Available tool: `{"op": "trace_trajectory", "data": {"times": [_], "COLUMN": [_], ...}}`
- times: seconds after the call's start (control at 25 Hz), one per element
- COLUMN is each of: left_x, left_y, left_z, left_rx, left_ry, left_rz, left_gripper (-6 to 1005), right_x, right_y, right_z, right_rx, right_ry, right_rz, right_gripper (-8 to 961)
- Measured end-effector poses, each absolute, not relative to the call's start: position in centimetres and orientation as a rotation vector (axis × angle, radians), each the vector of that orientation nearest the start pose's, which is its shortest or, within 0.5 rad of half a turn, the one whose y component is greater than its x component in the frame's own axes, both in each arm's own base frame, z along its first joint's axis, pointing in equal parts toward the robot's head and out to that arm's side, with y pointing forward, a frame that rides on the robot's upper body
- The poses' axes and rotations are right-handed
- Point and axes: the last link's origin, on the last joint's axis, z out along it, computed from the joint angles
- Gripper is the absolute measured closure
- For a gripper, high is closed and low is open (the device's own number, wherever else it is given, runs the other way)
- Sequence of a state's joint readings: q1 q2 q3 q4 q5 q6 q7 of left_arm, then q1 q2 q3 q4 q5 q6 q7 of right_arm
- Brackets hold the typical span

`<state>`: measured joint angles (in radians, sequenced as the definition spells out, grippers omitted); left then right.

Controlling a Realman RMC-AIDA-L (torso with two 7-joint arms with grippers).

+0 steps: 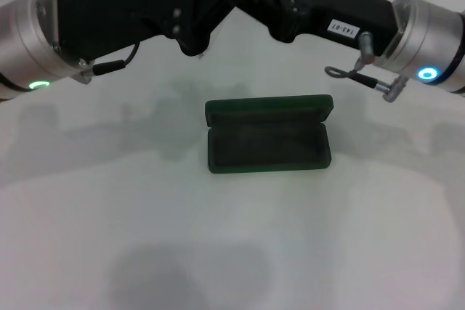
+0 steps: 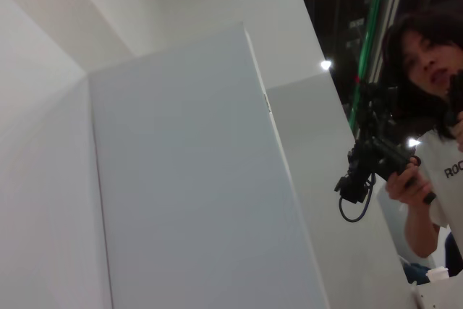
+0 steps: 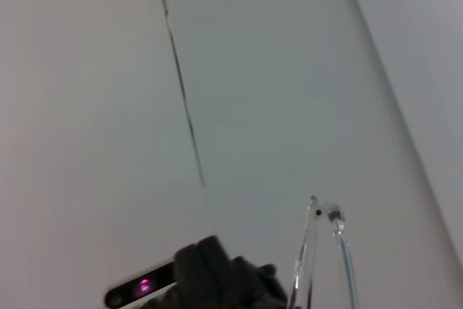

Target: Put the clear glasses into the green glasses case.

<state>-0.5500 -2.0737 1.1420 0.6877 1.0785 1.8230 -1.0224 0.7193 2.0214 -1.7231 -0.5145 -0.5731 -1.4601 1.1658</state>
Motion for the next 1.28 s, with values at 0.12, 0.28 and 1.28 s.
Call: {"op": "trace_trajectory", "data": {"times": [0.12, 0.28, 1.28], "left_x": [-14.1, -14.9, -28.0], "left_y": [31.7, 31.5, 27.4], "left_z": [3.6, 4.3, 12.3], "left_rx": [-2.441, -2.433, -2.217], "left_ry": [0.265, 0.239, -0.204], "left_rz": [-1.629, -1.612, -1.221], "left_gripper": [977, 977, 976], "right_x": [10.4, 11.3, 8.0], "right_y": [35.7, 35.9, 32.6], "right_z": [-2.5, -2.2, 1.5], "right_rx": [-2.584, -2.589, -3.047], "right_ry": [0.304, 0.307, 0.265], "right_rz": [1.603, 1.545, 0.176], "right_gripper": [859, 859, 858]}}
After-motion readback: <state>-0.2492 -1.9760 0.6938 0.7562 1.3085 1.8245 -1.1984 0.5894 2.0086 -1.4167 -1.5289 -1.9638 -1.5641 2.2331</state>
